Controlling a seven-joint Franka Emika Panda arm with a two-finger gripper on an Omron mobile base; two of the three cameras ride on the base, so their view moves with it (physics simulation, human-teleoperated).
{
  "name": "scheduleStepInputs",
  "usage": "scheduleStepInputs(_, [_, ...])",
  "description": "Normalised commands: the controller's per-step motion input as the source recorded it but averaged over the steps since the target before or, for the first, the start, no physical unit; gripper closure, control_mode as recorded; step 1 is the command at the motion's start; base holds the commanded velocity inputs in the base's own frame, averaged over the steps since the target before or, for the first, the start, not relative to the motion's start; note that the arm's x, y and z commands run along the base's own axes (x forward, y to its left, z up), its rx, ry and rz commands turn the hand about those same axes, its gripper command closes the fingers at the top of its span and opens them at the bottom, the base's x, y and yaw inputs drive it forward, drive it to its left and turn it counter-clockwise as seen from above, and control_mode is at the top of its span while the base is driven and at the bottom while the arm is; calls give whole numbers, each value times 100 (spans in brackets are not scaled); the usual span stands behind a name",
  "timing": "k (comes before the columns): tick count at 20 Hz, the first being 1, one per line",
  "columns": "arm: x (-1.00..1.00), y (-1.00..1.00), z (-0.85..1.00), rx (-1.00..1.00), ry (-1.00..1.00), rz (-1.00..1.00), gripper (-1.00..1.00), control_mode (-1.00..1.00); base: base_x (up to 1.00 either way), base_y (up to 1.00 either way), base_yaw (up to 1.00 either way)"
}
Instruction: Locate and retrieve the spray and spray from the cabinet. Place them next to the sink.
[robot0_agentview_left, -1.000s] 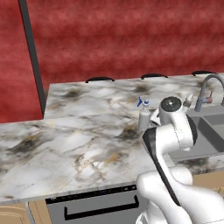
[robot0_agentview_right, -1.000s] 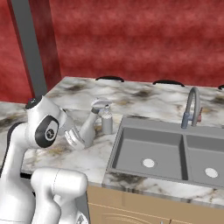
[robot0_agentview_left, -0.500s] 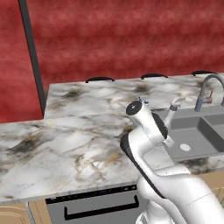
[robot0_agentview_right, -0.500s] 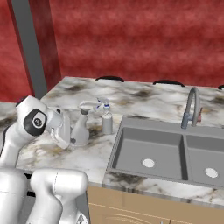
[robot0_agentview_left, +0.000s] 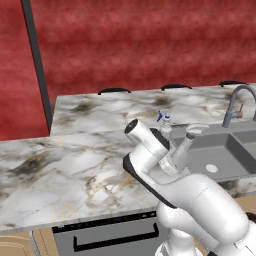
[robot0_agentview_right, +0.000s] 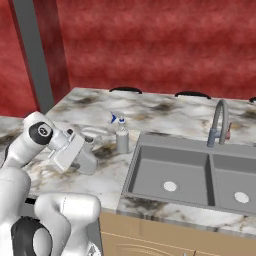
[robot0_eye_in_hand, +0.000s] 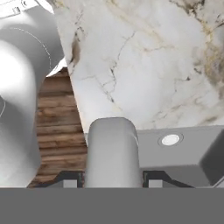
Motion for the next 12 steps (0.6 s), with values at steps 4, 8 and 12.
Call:
scheduleStepInputs(4, [25, 13, -19, -9, 0, -30, 100, -100, 0, 0, 0])
scheduleStepInputs(8, [2, 0, 0, 0, 0, 0, 100, -100, 0, 0, 0])
scheduleStepInputs(12, [24, 0, -7, -7, 0, 0, 100, -100, 0, 0, 0])
